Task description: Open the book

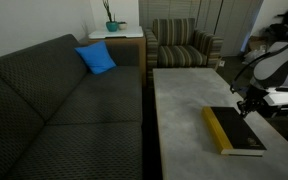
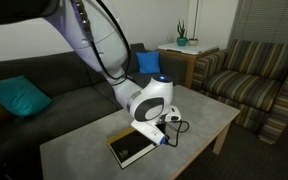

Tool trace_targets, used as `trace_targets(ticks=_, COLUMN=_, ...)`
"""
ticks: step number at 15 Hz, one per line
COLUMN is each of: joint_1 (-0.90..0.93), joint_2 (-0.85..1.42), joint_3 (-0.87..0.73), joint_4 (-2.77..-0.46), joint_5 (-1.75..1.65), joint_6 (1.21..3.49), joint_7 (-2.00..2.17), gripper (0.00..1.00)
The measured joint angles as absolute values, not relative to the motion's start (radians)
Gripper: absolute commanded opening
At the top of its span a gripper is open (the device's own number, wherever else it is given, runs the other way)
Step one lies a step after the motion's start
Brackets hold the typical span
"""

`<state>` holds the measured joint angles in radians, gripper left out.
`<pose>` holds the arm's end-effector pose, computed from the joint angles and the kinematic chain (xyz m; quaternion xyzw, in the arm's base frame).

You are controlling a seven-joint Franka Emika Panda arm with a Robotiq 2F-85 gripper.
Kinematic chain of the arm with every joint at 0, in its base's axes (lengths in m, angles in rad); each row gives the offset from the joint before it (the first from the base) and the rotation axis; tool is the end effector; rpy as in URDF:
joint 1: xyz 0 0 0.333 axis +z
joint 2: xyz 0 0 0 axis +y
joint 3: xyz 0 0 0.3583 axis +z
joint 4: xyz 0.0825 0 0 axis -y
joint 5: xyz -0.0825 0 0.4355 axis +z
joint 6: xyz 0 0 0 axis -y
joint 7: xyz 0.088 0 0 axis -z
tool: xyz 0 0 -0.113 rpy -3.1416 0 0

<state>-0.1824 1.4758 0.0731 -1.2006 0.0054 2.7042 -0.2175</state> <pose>0.7202 -0.0901 -0.1763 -0.9990 -0.0181 -0.0210 0.0341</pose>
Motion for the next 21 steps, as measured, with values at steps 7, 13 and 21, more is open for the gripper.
trace_targets(ticks=7, joint_1=-0.183, joint_2=1.476, joint_3=0.085, joint_4=-1.201, joint_5=0.005, joint_6=2.704, joint_7=-0.229, gripper=0.0)
trace_targets(ticks=13, joint_1=-0.183, joint_2=1.476, joint_3=0.087, joint_4=-1.222, joint_5=0.005, joint_6=2.704, joint_7=-0.229, gripper=0.0)
trace_targets(ticks=21, joint_1=-0.192, joint_2=1.476, joint_3=0.101, joint_4=-1.243, joint_5=0.005, joint_6=2.703, joint_7=-0.242, gripper=0.0)
